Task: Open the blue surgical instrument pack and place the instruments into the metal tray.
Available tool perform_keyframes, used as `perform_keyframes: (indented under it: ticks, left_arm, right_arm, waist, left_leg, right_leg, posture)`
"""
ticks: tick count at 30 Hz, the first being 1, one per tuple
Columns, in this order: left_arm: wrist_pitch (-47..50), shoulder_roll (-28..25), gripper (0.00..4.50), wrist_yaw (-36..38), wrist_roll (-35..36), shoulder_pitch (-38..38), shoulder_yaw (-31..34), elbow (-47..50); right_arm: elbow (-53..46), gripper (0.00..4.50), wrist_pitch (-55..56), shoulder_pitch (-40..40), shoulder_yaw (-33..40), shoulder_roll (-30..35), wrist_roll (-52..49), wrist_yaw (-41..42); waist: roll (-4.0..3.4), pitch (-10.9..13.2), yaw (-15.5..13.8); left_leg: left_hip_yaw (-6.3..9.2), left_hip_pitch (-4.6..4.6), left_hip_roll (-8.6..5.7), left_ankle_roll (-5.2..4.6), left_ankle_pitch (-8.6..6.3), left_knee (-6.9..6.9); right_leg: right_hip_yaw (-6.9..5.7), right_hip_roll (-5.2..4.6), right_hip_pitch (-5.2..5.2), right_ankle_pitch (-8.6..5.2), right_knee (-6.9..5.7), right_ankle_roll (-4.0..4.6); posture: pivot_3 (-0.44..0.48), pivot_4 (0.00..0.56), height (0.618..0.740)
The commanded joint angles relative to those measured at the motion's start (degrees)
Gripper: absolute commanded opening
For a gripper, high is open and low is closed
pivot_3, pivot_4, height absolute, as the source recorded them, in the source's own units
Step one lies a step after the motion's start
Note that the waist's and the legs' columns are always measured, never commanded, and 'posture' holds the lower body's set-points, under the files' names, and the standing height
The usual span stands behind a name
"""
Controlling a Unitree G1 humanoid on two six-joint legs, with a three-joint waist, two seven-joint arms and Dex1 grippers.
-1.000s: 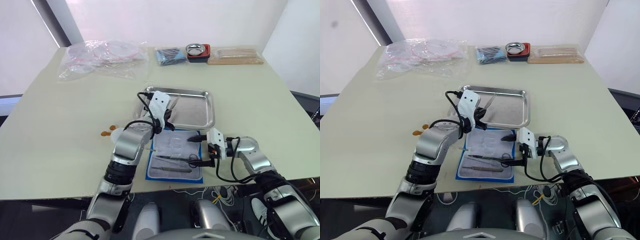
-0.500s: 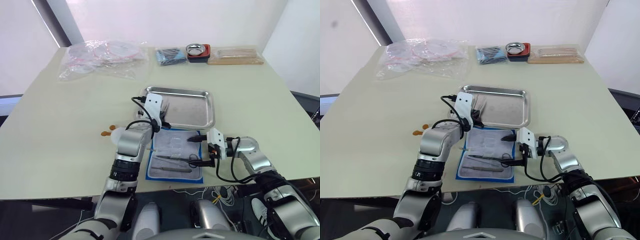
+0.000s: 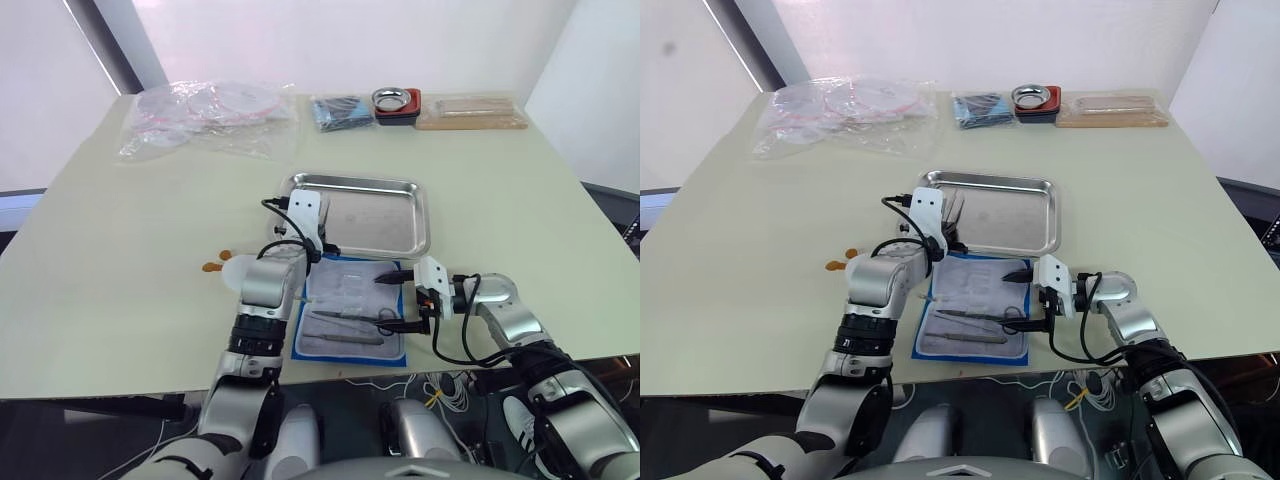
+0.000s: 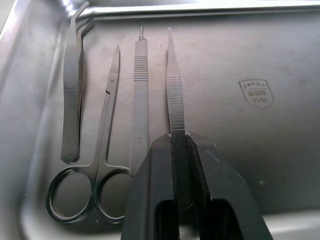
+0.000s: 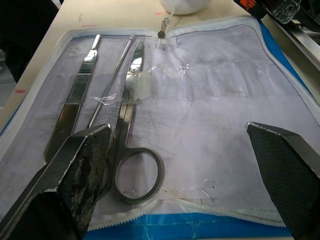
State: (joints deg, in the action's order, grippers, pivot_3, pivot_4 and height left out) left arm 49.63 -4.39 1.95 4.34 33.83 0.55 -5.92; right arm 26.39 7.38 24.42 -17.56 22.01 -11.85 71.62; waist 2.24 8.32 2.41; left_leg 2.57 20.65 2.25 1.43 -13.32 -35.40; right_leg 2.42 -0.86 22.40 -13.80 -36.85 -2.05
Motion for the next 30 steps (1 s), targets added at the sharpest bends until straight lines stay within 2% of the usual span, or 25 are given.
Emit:
perform_keyframes:
  ticks: [1, 2, 3, 5, 7, 19, 26, 30]
  left_arm:
    - [-0.66, 0.13, 0.47, -0.56, -0.31, 0.73, 0.39, 0.97]
    - [-0.66, -0.03, 0.93, -0.58, -0.54, 0.61, 0.18, 1.09]
    - [-0.63, -0.05, 1.20, -0.59, -0.62, 0.55, 0.06, 1.17]
    - [-0.71, 0.00, 2.20, -0.79, -0.76, 0.47, -0.07, 1.26]
    - [-0.84, 0.15, 2.91, -1.08, -0.91, 0.36, -0.07, 1.39]
    - [-4.92, -0.59, 2.91, 2.77, 0.35, -0.02, -0.63, 5.62]
    - [-7.65, -3.87, 2.91, 9.19, 1.98, -1.83, -1.69, 10.87]
    - [-10.32, -8.96, 2.91, 17.50, 4.97, -4.53, -1.86, 15.26]
  right_arm:
    - [8.17, 4.50, -3.07, -4.01, -3.54, 1.44, 6.71, -1.87]
    - [8.17, 4.50, -3.07, -4.04, -3.53, 1.44, 6.70, -1.89]
    - [8.17, 4.50, -3.08, -4.07, -3.52, 1.47, 6.68, -1.85]
    - [8.10, 4.50, -3.20, -4.12, -3.49, 1.46, 6.61, -1.85]
    - [7.99, 4.50, -3.30, -4.16, -3.50, 1.42, 6.59, -1.89]
    - [8.28, 4.50, -3.18, -3.80, -3.46, 1.43, 6.67, -1.88]
    - [8.46, 4.50, -2.98, -3.75, -3.49, 1.27, 6.74, -2.03]
    - [8.46, 4.50, -2.99, -3.79, -3.44, 1.25, 6.66, -2.03]
  waist:
    - [0.00, 0.00, 0.00]
    - [0.00, 0.00, 0.01]
    - [0.00, 0.00, 0.01]
    - [0.00, 0.00, 0.01]
    - [0.00, 0.00, 0.01]
    - [0.00, 0.00, 0.01]
    - [-0.01, 0.00, 0.03]
    - [-0.03, 0.02, 0.11]
  left_leg:
    - [0.00, 0.00, 0.00, 0.00, 0.00, 0.00]
    - [0.00, 0.00, 0.00, 0.00, 0.00, 0.00]
    - [0.00, 0.00, 0.00, 0.00, 0.00, 0.00]
    - [0.00, 0.00, 0.00, 0.00, 0.00, 0.00]
    - [0.00, 0.00, 0.00, 0.00, 0.00, 0.00]
    - [0.01, 0.00, -0.01, 0.01, 0.00, 0.00]
    - [0.00, 0.01, -0.01, 0.01, 0.00, 0.01]
    - [0.01, 0.01, 0.00, 0.01, 0.00, 0.01]
  right_leg:
    - [0.00, 0.00, 0.00, 0.00, 0.00, 0.00]
    - [0.00, 0.00, 0.00, 0.00, 0.00, 0.00]
    - [0.00, 0.00, 0.00, 0.00, 0.00, 0.00]
    - [0.00, 0.00, 0.00, 0.00, 0.00, 0.00]
    - [0.00, 0.00, 0.00, 0.00, 0.00, 0.00]
    - [0.00, 0.00, 0.00, 0.00, 0.00, 0.00]
    - [0.00, 0.00, 0.01, -0.01, 0.00, 0.01]
    - [0.01, 0.00, 0.01, -0.01, 0.00, 0.02]
  posture:
    - [0.000, 0.150, 0.740]
    - [0.000, 0.150, 0.740]
    - [0.000, 0.150, 0.740]
    - [0.000, 0.150, 0.740]
    - [0.000, 0.150, 0.740]
    - [0.000, 0.150, 0.740]
    - [0.000, 0.150, 0.740]
    - [0.000, 0.150, 0.740]
